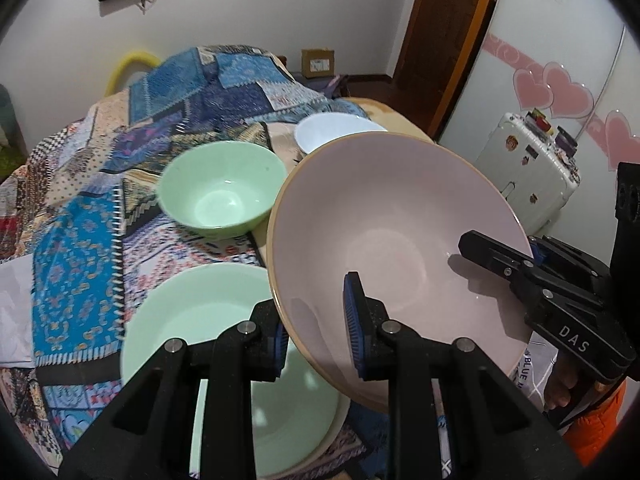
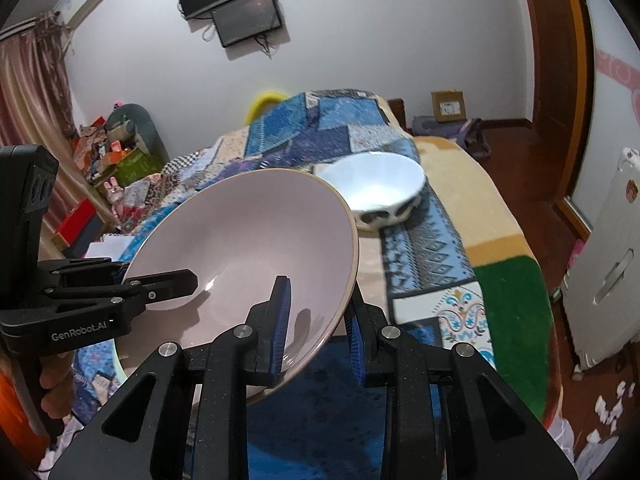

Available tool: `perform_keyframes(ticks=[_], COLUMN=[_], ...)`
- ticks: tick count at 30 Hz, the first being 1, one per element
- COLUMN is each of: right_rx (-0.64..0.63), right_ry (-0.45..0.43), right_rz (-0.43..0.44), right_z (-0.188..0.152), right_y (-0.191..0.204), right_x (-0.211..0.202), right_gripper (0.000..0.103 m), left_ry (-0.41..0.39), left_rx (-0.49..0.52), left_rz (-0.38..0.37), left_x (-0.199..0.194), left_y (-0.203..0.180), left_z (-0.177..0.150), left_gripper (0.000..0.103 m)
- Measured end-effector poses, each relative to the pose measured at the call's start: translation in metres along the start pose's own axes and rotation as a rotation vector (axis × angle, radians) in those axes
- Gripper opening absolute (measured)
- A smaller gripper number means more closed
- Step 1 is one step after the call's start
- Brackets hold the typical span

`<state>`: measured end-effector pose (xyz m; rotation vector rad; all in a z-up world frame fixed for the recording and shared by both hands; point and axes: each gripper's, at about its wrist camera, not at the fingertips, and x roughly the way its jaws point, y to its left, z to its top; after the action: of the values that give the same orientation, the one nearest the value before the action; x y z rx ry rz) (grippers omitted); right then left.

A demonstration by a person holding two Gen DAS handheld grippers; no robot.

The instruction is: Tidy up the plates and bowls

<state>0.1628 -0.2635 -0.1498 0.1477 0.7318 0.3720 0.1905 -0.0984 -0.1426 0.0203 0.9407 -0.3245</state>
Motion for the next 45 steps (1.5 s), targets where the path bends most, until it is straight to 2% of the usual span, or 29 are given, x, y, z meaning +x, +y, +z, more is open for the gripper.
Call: perform_keyframes(ticks=[13, 25, 34, 45], right_rx=[-0.093, -0.176, -0.230, -0.283], right_ry=[-0.025, 0.005, 0.049, 0.124], right_rz=[0.057, 0.159, 0.224, 0.274], right_z=[0.004, 0.000, -0.005, -0.013], right_y=[0.069, 0.135, 0.177, 0.218], right_x=[0.004, 0.029, 0.052, 0.084], right_gripper=[0.024, 0.024, 0.024, 0.024], left_ry=[-0.083, -0.110, -0.105, -0.069], left_rx=[-0.089, -0.183, -0.240, -0.312], left_rz=[0.043, 0.145, 0.211, 0.255], left_x=[-0.066, -0.110, -0.126, -0.123], left_y=[0.056, 0.118, 0.160, 0.211], left_z=[-0.032, -0.068, -0.094, -0.120], left_gripper=[0.025, 0.025, 0.025, 0.025])
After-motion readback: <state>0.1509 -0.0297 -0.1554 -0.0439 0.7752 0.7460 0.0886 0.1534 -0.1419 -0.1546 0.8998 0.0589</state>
